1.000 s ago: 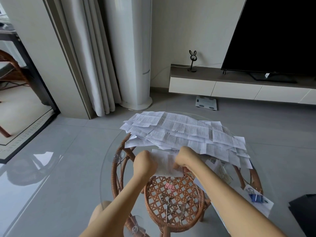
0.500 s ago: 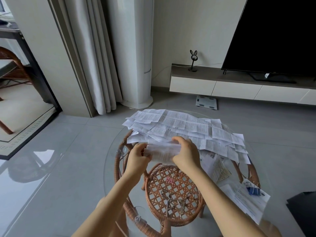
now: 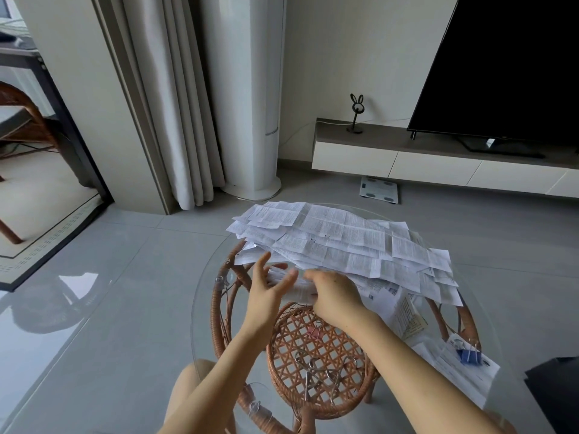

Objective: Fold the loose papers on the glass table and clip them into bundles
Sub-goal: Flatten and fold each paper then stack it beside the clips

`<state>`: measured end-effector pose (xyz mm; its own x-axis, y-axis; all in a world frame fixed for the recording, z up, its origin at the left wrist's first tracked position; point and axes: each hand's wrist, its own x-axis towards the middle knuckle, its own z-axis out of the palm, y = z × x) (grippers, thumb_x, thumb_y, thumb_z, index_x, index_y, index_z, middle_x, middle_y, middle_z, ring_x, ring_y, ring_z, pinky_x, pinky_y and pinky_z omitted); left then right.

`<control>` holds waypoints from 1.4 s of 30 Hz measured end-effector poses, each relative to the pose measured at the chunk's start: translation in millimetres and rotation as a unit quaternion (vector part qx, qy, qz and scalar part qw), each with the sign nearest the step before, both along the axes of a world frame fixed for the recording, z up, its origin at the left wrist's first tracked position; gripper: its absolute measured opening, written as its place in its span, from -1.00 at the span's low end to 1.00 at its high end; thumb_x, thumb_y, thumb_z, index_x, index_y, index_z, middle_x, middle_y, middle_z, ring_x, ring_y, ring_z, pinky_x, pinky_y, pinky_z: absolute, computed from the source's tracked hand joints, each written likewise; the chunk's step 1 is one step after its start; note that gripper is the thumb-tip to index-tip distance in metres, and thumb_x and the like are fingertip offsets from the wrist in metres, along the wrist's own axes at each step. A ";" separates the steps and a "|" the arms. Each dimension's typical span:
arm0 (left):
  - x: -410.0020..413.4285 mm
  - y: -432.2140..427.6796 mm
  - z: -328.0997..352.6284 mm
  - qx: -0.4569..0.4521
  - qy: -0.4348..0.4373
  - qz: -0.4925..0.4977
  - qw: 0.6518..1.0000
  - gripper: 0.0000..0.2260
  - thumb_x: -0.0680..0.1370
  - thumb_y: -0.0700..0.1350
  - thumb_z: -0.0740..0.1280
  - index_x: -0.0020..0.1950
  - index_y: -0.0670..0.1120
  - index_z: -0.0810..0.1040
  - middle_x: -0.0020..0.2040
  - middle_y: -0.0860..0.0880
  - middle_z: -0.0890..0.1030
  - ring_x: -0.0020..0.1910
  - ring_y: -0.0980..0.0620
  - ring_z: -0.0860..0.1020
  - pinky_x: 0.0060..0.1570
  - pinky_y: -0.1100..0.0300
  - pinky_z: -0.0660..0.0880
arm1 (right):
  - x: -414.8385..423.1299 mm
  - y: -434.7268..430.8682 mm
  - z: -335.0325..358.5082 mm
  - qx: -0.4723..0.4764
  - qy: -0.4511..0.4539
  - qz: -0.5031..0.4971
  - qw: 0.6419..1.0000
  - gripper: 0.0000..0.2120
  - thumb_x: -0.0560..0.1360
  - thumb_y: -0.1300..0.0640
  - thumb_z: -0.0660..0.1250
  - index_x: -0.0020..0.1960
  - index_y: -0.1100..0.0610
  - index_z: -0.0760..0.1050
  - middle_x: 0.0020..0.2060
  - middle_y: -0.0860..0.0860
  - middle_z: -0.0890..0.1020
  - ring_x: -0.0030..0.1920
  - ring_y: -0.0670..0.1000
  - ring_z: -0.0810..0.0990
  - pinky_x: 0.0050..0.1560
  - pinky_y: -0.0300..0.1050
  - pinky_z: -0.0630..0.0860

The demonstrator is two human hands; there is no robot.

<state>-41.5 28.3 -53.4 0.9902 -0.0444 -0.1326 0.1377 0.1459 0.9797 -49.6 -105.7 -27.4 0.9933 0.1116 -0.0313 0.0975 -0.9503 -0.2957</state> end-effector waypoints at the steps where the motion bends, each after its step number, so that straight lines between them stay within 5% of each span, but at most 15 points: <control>1: 0.2 -3.0 -2.1 0.005 0.015 0.033 0.999 -0.54 0.53 -0.06 0.37 0.39 0.04 0.31 0.29 -0.03 0.43 0.24 0.04 0.45 0.18 0.22 0.37 | 0.2 1.0 -1.3 -0.004 -0.006 0.001 1.000 -0.70 0.47 0.30 0.25 0.16 0.06 0.48 0.02 0.03 0.61 0.06 0.10 0.55 -0.01 -0.06 0.50; 4: 3.6 -10.0 -3.2 0.023 0.022 0.081 0.996 -0.75 0.59 -0.08 0.27 0.27 -0.03 0.42 0.11 -0.12 0.56 0.08 0.00 0.54 0.02 0.25 0.45 | 3.2 1.0 -6.1 -0.007 -0.018 0.005 1.000 -0.85 0.48 0.22 0.28 0.03 0.06 0.49 -0.07 0.01 0.61 -0.01 0.08 0.56 -0.14 -0.11 0.44; 7: 7.1 -14.2 0.3 0.021 0.009 0.080 0.997 -0.86 0.62 -0.12 0.21 0.14 -0.09 0.48 -0.04 -0.09 0.56 0.00 -0.04 0.54 0.04 0.14 0.45 | 7.4 -2.6 -9.1 -0.001 -0.014 0.001 1.000 -0.81 0.51 0.16 0.28 0.12 0.04 0.49 -0.05 0.01 0.62 -0.04 0.07 0.56 -0.13 -0.10 0.45; 11: 4.2 -7.1 6.7 0.022 -0.001 0.034 0.999 -0.75 0.64 -0.01 0.17 0.06 -0.19 0.48 -0.11 -0.01 0.50 -0.09 0.10 0.46 -0.10 0.29 0.36 | 8.3 -1.3 -4.1 0.009 -0.008 -0.014 1.000 -0.95 0.52 0.19 0.24 -0.06 0.08 0.46 -0.24 -0.02 0.54 -0.16 0.06 0.52 -0.30 -0.14 0.35; 15: 9.7 12.2 1.5 0.149 -0.054 -0.047 0.986 -0.84 0.50 -0.15 0.41 -0.07 -0.14 0.44 -0.21 -0.01 0.43 -0.23 0.10 0.38 -0.23 0.28 0.34 | 17.3 -3.6 3.6 0.052 0.048 -0.054 0.996 -0.79 0.50 0.24 0.26 -0.30 0.09 0.37 -0.36 -0.07 0.40 -0.30 -0.02 0.40 -0.38 -0.19 0.26; 17: 19.1 19.3 -4.0 0.232 -0.074 -0.026 0.970 -0.87 0.48 -0.20 0.40 -0.17 -0.15 0.46 -0.29 -0.01 0.43 -0.29 0.07 0.38 -0.31 0.26 0.33 | 24.2 -5.5 6.4 0.099 0.095 -0.054 0.989 -0.64 0.49 0.18 0.34 -0.37 0.07 0.22 -0.42 -0.06 0.31 -0.39 -0.04 0.30 -0.39 -0.14 0.20; 19: 28.0 26.1 -1.0 0.249 -0.056 -0.037 0.966 -0.80 0.52 -0.13 0.38 -0.22 -0.21 0.47 -0.35 -0.02 0.42 -0.36 0.08 0.39 -0.37 0.30 0.32 | 29.7 -6.6 13.3 0.149 0.144 -0.051 0.977 -0.66 0.46 0.16 0.42 -0.33 0.02 0.29 -0.39 -0.07 0.37 -0.37 -0.09 0.35 -0.31 -0.15 0.30; 22: 38.4 37.8 6.3 0.154 0.013 -0.108 0.982 -0.74 0.53 -0.05 0.38 -0.20 -0.23 0.49 -0.36 -0.07 0.56 -0.38 0.00 0.56 -0.30 0.18 0.55 | 34.8 -10.9 27.1 0.325 0.220 -0.066 0.917 -0.87 0.43 0.26 0.45 -0.07 0.13 0.54 -0.18 -0.08 0.60 -0.19 -0.16 0.57 -0.05 -0.21 0.53; 26: 40.3 36.7 16.0 0.120 0.003 -0.057 0.991 -0.78 0.51 -0.11 0.40 -0.24 -0.23 0.54 -0.41 -0.08 0.59 -0.42 0.00 0.58 -0.34 0.19 0.55 | 37.1 -8.7 33.3 0.447 0.230 -0.134 0.854 -0.78 0.39 0.37 0.44 0.01 0.24 0.55 -0.27 0.03 0.65 -0.36 -0.10 0.64 -0.45 -0.26 0.51; 31: 43.2 28.5 11.5 0.066 0.029 0.086 0.994 -0.75 0.55 -0.17 0.36 -0.32 -0.20 0.49 -0.56 0.01 0.54 -0.53 0.11 0.53 -0.47 0.34 0.48 | 30.0 -1.4 17.6 0.667 0.215 -0.262 0.663 -0.81 0.40 0.26 0.46 -0.05 0.29 0.51 -0.24 0.15 0.58 -0.35 0.07 0.63 -0.44 -0.14 0.59; 33: 40.1 24.9 9.0 0.058 0.045 0.104 0.992 -0.75 0.55 -0.15 0.36 -0.30 -0.21 0.50 -0.52 -0.01 0.56 -0.50 0.09 0.56 -0.42 0.30 0.51 | 22.8 6.2 10.1 0.659 0.204 -0.265 0.674 -0.84 0.43 0.25 0.44 -0.07 0.31 0.52 -0.30 0.17 0.61 -0.42 0.02 0.62 -0.44 -0.18 0.58; 37: 30.5 21.5 8.2 0.066 0.077 0.089 0.991 -0.71 0.62 -0.05 0.25 -0.21 -0.20 0.53 -0.38 -0.11 0.60 -0.44 0.04 0.58 -0.38 0.27 0.54 | 14.5 15.9 -2.8 0.566 0.083 -0.296 0.765 -0.92 0.47 0.29 0.40 -0.14 0.31 0.54 -0.36 0.14 0.61 -0.46 -0.06 0.57 -0.50 -0.29 0.48; 42: 31.9 27.0 4.8 0.285 -0.023 -0.041 0.957 -0.63 0.64 -0.05 0.16 -0.36 -0.12 0.34 -0.47 0.00 0.36 -0.48 0.08 0.27 -0.43 0.23 0.21 | 14.7 9.4 -9.9 0.519 0.039 -0.326 0.789 -0.91 0.49 0.30 0.37 -0.18 0.30 0.53 -0.43 0.12 0.57 -0.50 -0.05 0.52 -0.54 -0.28 0.44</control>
